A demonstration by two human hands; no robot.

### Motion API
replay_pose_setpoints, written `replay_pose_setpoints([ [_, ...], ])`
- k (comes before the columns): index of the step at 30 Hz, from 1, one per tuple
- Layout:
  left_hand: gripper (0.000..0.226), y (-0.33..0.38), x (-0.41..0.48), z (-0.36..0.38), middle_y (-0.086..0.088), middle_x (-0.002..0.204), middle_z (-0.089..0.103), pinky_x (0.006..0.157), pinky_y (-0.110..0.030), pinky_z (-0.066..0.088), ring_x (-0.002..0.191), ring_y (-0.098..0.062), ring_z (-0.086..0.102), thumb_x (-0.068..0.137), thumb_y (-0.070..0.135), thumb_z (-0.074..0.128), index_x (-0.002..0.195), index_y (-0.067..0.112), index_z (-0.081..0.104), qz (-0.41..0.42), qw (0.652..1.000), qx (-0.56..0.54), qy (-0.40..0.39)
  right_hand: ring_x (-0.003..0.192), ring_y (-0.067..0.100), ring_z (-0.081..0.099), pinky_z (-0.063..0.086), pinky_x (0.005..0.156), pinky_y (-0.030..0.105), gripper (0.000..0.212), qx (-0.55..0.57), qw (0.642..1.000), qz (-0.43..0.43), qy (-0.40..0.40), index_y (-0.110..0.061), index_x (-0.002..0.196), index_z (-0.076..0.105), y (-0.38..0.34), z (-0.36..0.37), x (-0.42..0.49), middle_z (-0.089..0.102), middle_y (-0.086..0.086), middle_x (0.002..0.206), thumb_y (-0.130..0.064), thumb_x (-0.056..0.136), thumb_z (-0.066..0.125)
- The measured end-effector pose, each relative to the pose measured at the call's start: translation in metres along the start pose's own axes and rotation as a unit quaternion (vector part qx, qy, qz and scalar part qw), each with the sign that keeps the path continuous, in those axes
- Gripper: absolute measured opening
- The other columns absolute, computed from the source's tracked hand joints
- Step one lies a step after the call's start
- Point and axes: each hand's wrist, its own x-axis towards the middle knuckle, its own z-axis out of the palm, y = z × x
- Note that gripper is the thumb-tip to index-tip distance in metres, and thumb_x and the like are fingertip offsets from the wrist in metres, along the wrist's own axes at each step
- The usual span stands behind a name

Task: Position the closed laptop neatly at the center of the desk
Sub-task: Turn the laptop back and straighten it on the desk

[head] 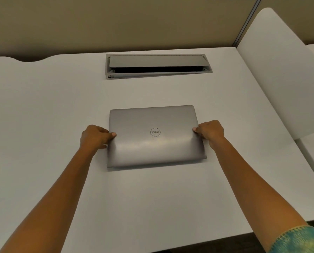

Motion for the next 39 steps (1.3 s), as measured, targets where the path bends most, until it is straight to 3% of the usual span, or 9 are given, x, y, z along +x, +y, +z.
replay_pose_setpoints([
  [3, 0.03, 0.0, 0.001, 0.002, -0.022, 0.1, 0.071, 0.085, -0.048, 0.059, 0.083, -0.035, 0.071, 0.073, 0.022, 0.082, 0.091, 0.002, 0.068, -0.022, 0.999, -0.023, 0.001, 0.078, 0.021, 0.062, 0.056, 0.085, 0.036, 0.018, 0.023, 1.0, -0.007, -0.012, -0.004, 0.089, 0.073, 0.007, 0.002, 0.003, 0.07, 0.012, 0.089, -0.014, 0.074, 0.073],
  [7, 0.025, 0.003, 0.004, 0.002, -0.02, 0.094, 0.072, 0.087, -0.046, 0.058, 0.079, -0.035, 0.072, 0.074, 0.024, 0.082, 0.071, 0.008, 0.064, -0.044, 0.999, -0.012, -0.001, 0.074, 0.025, 0.059, 0.054, 0.089, 0.043, 0.03, 0.021, 0.999, -0.024, 0.022, 0.008, 0.092, 0.071, 0.01, 0.005, 0.004, 0.072, 0.021, 0.09, -0.013, 0.072, 0.076],
  [19, 0.026, -0.009, 0.011, 0.001, -0.017, 0.086, 0.072, 0.086, -0.046, 0.059, 0.072, -0.032, 0.072, 0.074, 0.027, 0.081, 0.073, 0.008, 0.065, -0.056, 0.998, 0.014, 0.0, 0.112, 0.027, 0.061, 0.047, 0.097, 0.032, 0.039, 0.01, 0.998, -0.056, 0.022, -0.008, 0.114, 0.069, 0.013, 0.012, 0.005, 0.068, 0.009, 0.122, -0.019, 0.077, 0.075],
  [24, 0.03, -0.009, 0.011, -0.001, -0.018, 0.089, 0.073, 0.086, -0.046, 0.059, 0.074, -0.033, 0.072, 0.074, 0.027, 0.081, 0.087, 0.002, 0.07, -0.056, 0.998, 0.017, -0.001, 0.113, 0.029, 0.061, 0.046, 0.097, 0.033, 0.041, 0.017, 0.998, -0.062, 0.023, -0.007, 0.115, 0.068, 0.023, 0.014, -0.001, 0.067, 0.01, 0.123, -0.021, 0.077, 0.076],
  [28, 0.027, -0.01, 0.008, 0.001, -0.015, 0.086, 0.073, 0.086, -0.045, 0.058, 0.071, -0.031, 0.072, 0.075, 0.029, 0.081, 0.081, 0.006, 0.069, -0.039, 0.998, 0.039, 0.011, 0.114, 0.029, 0.061, 0.046, 0.101, 0.036, 0.042, 0.014, 0.998, -0.06, 0.028, -0.007, 0.116, 0.068, 0.022, 0.015, -0.003, 0.067, 0.01, 0.124, -0.02, 0.077, 0.076],
  [31, 0.025, -0.012, 0.005, 0.002, -0.009, 0.08, 0.072, 0.087, -0.043, 0.058, 0.068, -0.028, 0.072, 0.076, 0.033, 0.079, 0.075, 0.011, 0.068, -0.022, 0.997, 0.072, 0.031, 0.103, 0.033, 0.064, 0.049, 0.089, 0.035, 0.029, 0.01, 0.996, -0.076, 0.039, -0.003, 0.104, 0.072, 0.022, 0.017, -0.008, 0.072, 0.013, 0.11, -0.019, 0.08, 0.072],
  [34, 0.029, -0.017, 0.0, 0.006, -0.011, 0.088, 0.074, 0.084, -0.037, 0.056, 0.076, -0.028, 0.071, 0.08, 0.035, 0.074, 0.091, 0.009, 0.071, 0.007, 0.995, 0.086, 0.052, 0.098, 0.039, 0.063, 0.051, 0.083, 0.04, 0.025, -0.025, 0.99, -0.116, 0.071, 0.002, 0.101, 0.067, 0.028, 0.028, -0.02, 0.069, 0.021, 0.103, -0.018, 0.087, 0.061],
  [37, 0.043, -0.03, -0.019, 0.022, -0.012, 0.116, 0.068, 0.083, -0.04, 0.05, 0.1, -0.031, 0.064, 0.089, 0.038, 0.062, 0.12, 0.009, 0.061, 0.096, 0.978, 0.132, 0.127, 0.126, 0.035, 0.044, 0.042, 0.1, 0.039, 0.047, -0.127, 0.956, -0.231, 0.127, 0.001, 0.135, 0.046, 0.041, 0.052, -0.041, 0.048, 0.02, 0.135, -0.022, 0.094, 0.052],
  [39, 0.056, -0.035, -0.031, 0.036, -0.015, 0.135, 0.053, 0.091, -0.045, 0.049, 0.117, -0.034, 0.055, 0.093, 0.04, 0.054, 0.137, 0.008, 0.045, 0.177, 0.958, 0.15, 0.167, 0.139, 0.034, 0.033, 0.033, 0.113, 0.042, 0.058, -0.195, 0.912, -0.32, 0.168, 0.001, 0.143, 0.036, 0.045, 0.064, -0.05, 0.038, 0.019, 0.149, -0.027, 0.095, 0.052],
])
